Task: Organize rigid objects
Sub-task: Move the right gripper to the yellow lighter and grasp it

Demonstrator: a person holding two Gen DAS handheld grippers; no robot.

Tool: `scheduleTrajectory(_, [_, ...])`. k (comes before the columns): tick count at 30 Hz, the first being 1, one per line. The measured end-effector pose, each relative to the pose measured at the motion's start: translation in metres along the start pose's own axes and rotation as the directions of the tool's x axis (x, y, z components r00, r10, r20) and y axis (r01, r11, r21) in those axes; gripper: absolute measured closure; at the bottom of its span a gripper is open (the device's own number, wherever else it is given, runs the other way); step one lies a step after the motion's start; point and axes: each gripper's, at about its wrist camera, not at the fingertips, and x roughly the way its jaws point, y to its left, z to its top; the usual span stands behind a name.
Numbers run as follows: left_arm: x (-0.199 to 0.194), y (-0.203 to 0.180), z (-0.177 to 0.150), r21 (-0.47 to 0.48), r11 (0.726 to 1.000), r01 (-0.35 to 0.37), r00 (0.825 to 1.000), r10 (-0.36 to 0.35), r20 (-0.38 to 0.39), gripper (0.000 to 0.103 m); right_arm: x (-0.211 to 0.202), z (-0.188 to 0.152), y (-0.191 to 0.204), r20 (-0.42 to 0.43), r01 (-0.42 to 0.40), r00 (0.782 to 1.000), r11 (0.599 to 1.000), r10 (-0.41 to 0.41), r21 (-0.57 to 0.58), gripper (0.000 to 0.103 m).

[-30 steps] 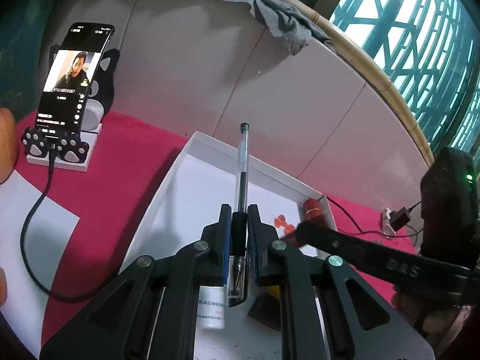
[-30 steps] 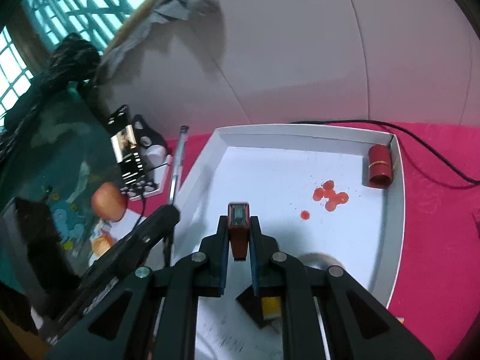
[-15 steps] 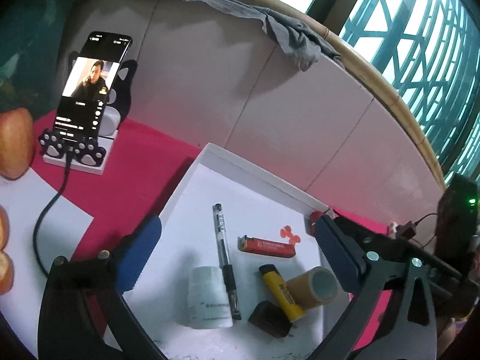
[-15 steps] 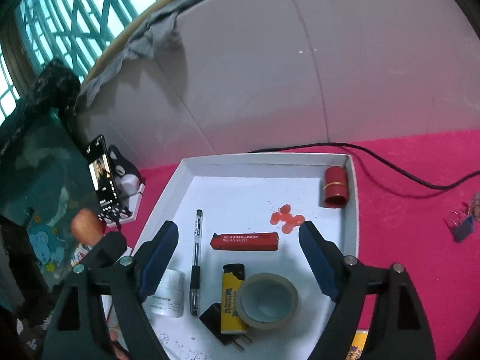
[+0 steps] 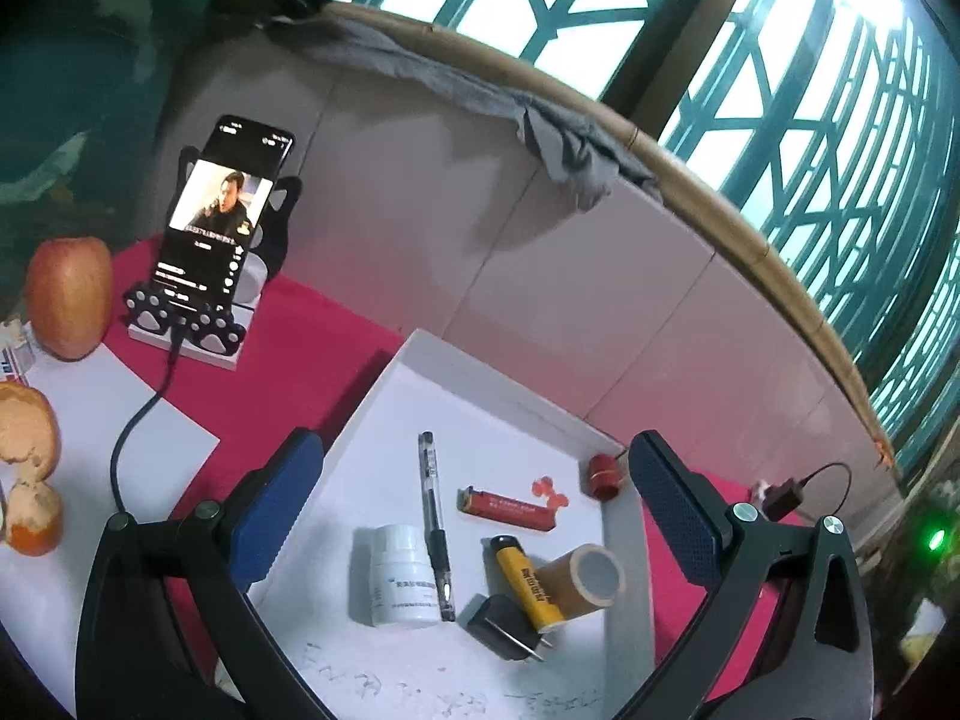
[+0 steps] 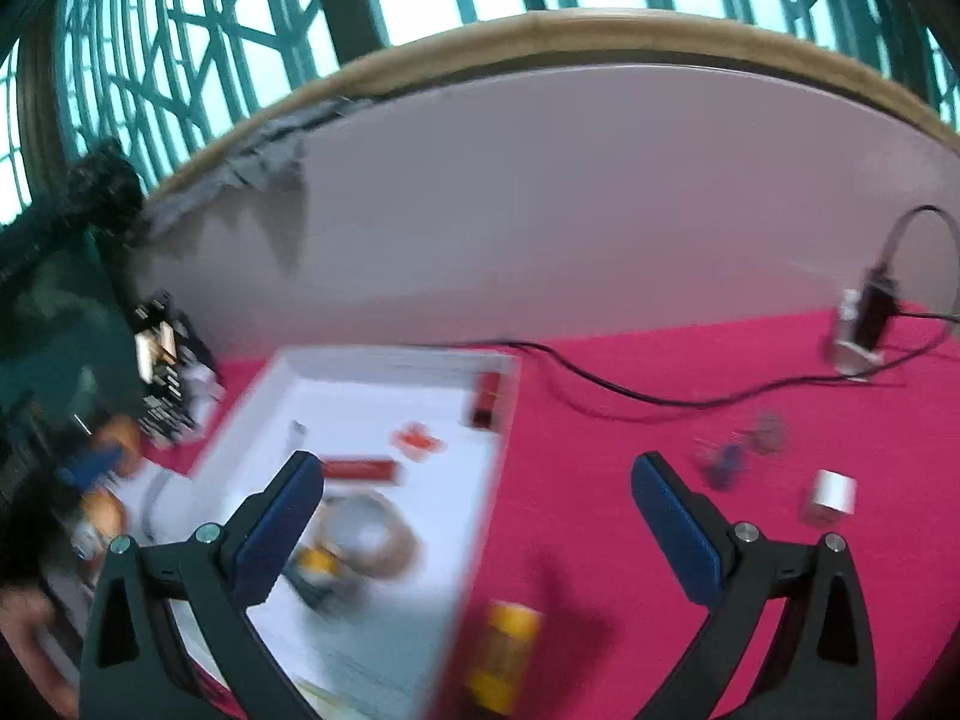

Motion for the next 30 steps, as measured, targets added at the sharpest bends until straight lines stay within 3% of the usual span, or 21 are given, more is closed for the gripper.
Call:
scheduleTrajectory(5, [-0.001, -0.013, -0.005, 0.023, 1.0, 0.015, 1.0, -0.015, -0.015, 0.0, 0.01, -0.039, -0.021, -0.093, 0.044, 0.995, 0.998, -0.047, -0.033, 0.0])
scheduleTrajectory(10, [0.0, -0.026, -0.011, 0.054, 0.998, 0.021, 0.999, -0.019, -0.035, 0.0, 0.017, -0.068, -0.009, -0.118, 0.06, 0.99, 0.986, -0.079, -0.156, 0.0])
scheduleTrajectory(26, [0.004, -0.036, -0.018, 0.072, 0.997, 0.028, 0.998, -0.024, -0.059, 0.0, 0.056, -0.078, -0.001, -0.198, 0.043, 0.977, 0.986, -0.074, -0.159, 0.0])
scheduleTrajectory(29, [0.004, -0.037, -0.018, 0.076, 0.997, 0.031, 0.998, -0.026, -0.061, 0.0, 0.057, -0.078, -0.009, -0.21, 0.059, 0.973, 0.986, -0.093, -0.159, 0.0])
scheduleTrajectory(30, [0.004, -0.037, -0.018, 0.077, 0.997, 0.032, 0.998, -0.027, -0.061, 0.0, 0.057, -0.078, -0.013, -0.209, 0.099, 0.969, 0.98, -0.135, -0.175, 0.0])
